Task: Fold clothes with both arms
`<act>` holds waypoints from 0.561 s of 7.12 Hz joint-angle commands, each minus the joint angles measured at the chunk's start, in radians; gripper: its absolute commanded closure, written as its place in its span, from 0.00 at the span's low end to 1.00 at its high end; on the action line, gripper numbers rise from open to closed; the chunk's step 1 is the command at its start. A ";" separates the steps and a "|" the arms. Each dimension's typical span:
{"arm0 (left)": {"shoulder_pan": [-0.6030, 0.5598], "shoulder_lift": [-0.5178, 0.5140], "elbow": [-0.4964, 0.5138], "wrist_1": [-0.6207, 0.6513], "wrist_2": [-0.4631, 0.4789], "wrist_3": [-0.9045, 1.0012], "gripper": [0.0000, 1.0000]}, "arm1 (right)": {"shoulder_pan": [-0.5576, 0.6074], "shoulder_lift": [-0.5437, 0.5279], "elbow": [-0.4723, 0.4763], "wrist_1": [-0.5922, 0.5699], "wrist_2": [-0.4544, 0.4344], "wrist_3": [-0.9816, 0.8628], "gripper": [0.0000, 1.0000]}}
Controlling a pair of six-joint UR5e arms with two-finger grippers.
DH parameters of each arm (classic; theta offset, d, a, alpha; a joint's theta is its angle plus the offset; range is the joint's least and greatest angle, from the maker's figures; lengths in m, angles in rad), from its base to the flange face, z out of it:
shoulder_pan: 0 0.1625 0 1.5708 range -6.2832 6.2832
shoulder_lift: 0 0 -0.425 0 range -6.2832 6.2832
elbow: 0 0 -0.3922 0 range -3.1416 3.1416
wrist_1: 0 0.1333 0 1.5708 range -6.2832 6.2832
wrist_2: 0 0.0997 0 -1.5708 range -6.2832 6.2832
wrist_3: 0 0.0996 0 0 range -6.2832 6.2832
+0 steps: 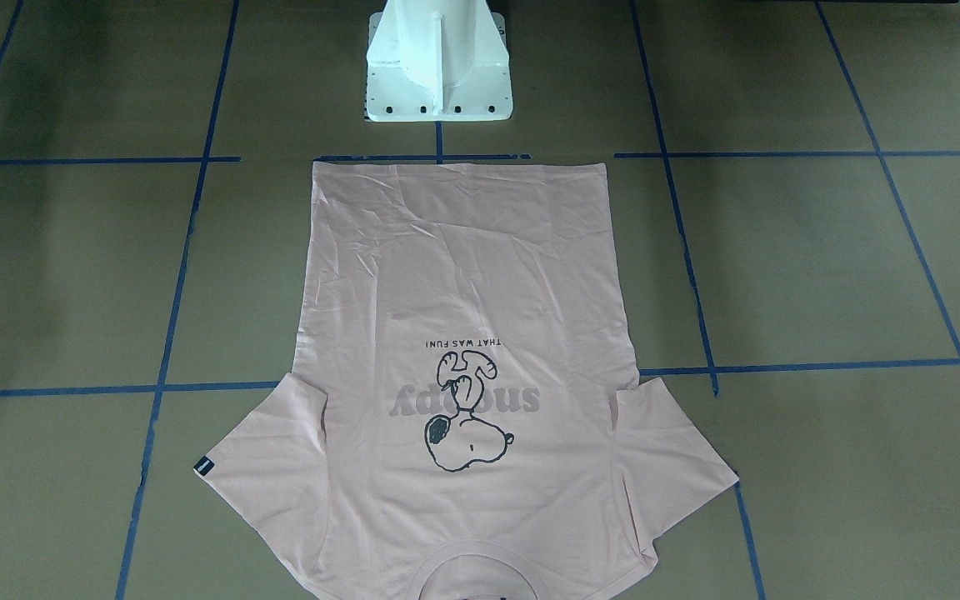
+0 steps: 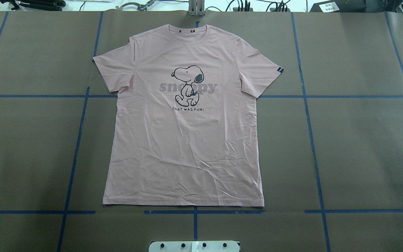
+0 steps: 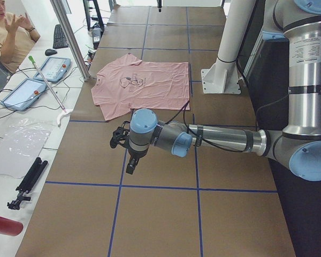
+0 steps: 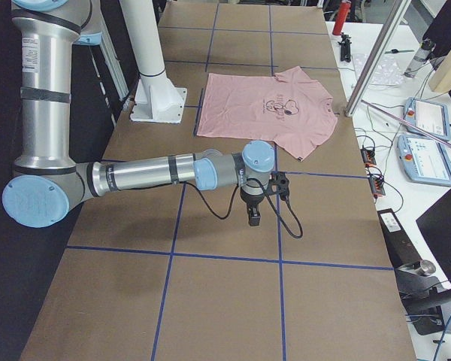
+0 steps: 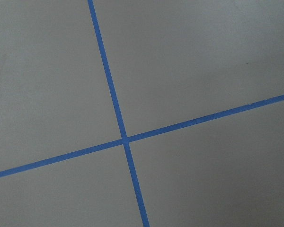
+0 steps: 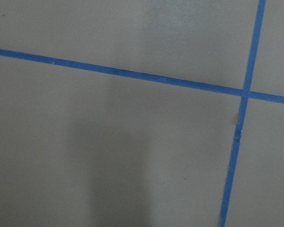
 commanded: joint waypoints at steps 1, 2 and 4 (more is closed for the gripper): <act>0.000 0.004 -0.003 -0.002 0.000 -0.001 0.00 | -0.118 0.117 -0.031 0.079 -0.006 0.111 0.00; 0.000 0.001 -0.005 -0.004 -0.002 -0.001 0.00 | -0.207 0.271 -0.084 0.086 -0.018 0.320 0.00; 0.000 -0.011 0.003 -0.002 0.000 -0.001 0.00 | -0.356 0.545 -0.248 0.121 -0.174 0.655 0.00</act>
